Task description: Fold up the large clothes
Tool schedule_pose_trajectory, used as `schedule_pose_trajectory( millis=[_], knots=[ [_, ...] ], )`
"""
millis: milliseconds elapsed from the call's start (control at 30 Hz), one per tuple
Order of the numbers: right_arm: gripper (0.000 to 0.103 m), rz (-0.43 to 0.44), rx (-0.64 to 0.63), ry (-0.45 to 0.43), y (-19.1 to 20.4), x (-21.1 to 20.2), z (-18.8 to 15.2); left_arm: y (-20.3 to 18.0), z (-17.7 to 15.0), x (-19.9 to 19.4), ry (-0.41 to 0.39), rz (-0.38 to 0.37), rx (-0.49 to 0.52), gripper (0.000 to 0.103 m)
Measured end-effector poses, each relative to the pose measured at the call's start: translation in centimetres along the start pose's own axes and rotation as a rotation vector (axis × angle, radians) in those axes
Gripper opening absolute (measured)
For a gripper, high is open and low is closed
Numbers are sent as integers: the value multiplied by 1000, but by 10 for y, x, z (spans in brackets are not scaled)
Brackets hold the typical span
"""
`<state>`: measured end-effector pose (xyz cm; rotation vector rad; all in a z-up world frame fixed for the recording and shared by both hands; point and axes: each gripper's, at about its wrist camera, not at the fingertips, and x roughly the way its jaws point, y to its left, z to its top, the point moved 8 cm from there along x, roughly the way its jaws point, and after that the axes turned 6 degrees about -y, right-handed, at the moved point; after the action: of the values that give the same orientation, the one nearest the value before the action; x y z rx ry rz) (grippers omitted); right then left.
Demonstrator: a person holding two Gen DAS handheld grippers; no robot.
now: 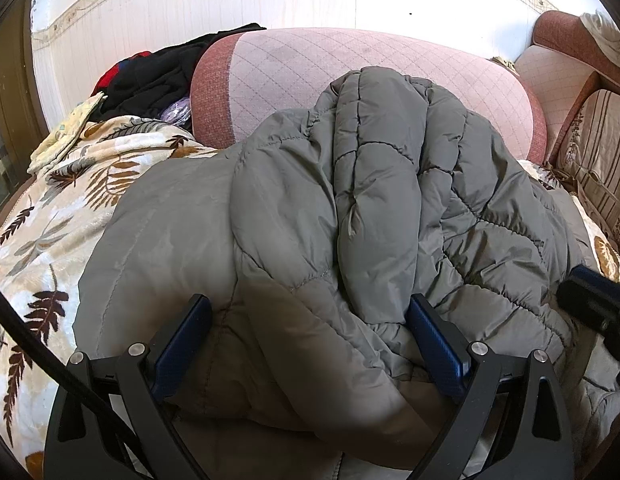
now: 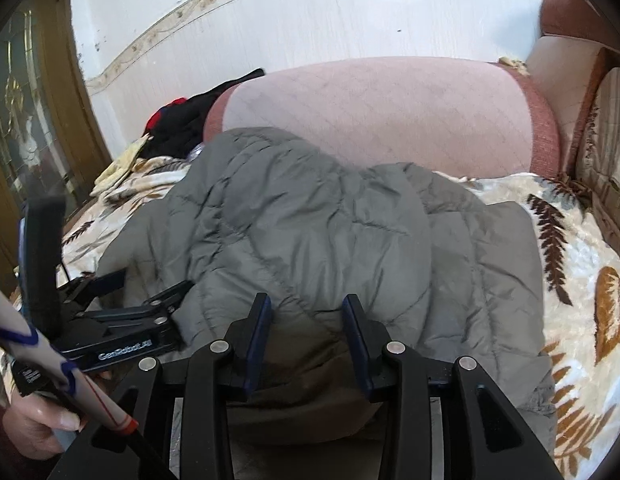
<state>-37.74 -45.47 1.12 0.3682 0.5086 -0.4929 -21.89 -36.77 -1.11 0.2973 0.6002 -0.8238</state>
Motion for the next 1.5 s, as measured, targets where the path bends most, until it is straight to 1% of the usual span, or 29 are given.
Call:
schedule_pose_trajectory(
  millis=[167, 300, 567, 633, 733, 833, 867, 933, 967, 1033, 1067, 1133, 1367, 1433, 1500],
  knots=[
    [40, -26, -25, 59, 3, 13, -13, 0, 0, 0, -1, 2, 3, 97],
    [41, -26, -6, 90, -3, 19, -20, -1, 0, 0, -3, 7, 9, 97],
    [41, -31, -14, 95, -3, 20, -22, -1, 0, 0, -5, 9, 11, 97],
    [41, -30, -14, 92, -3, 19, -21, -2, 0, 0, -5, 10, 10, 97],
    [42, -23, 0, 35, -4, 8, -10, -2, 0, -1, -5, 10, 9, 97],
    [43, -93, 6, -15, -17, 0, 0, -2, 1, -1, -6, 11, 11, 97],
    [44, -102, 24, -8, -24, 1, -1, -2, 0, -1, -6, 10, 11, 97],
    [44, -94, 59, 34, -29, 8, -8, -2, 0, -1, -6, 10, 11, 97],
    [44, -99, 58, 57, -30, 13, -12, -2, 0, -1, -6, 11, 13, 97],
    [47, -125, 11, 70, -26, 17, -16, -1, 1, -1, -7, 13, 13, 97],
    [51, -133, -9, 69, -24, 17, -16, -1, 2, -1, -6, 13, 13, 97],
    [54, -137, -33, 70, -19, 19, -19, -1, 2, -1, -7, 14, 13, 97],
    [54, -133, -31, 65, -20, 18, -18, -1, 2, -1, -8, 14, 13, 97],
    [54, -129, -28, 44, -18, 12, -12, -1, 2, -1, -7, 13, 12, 97],
    [54, -115, -1, 4, -18, 2, -3, -2, 1, -2, -8, 14, 13, 97]
  ],
)
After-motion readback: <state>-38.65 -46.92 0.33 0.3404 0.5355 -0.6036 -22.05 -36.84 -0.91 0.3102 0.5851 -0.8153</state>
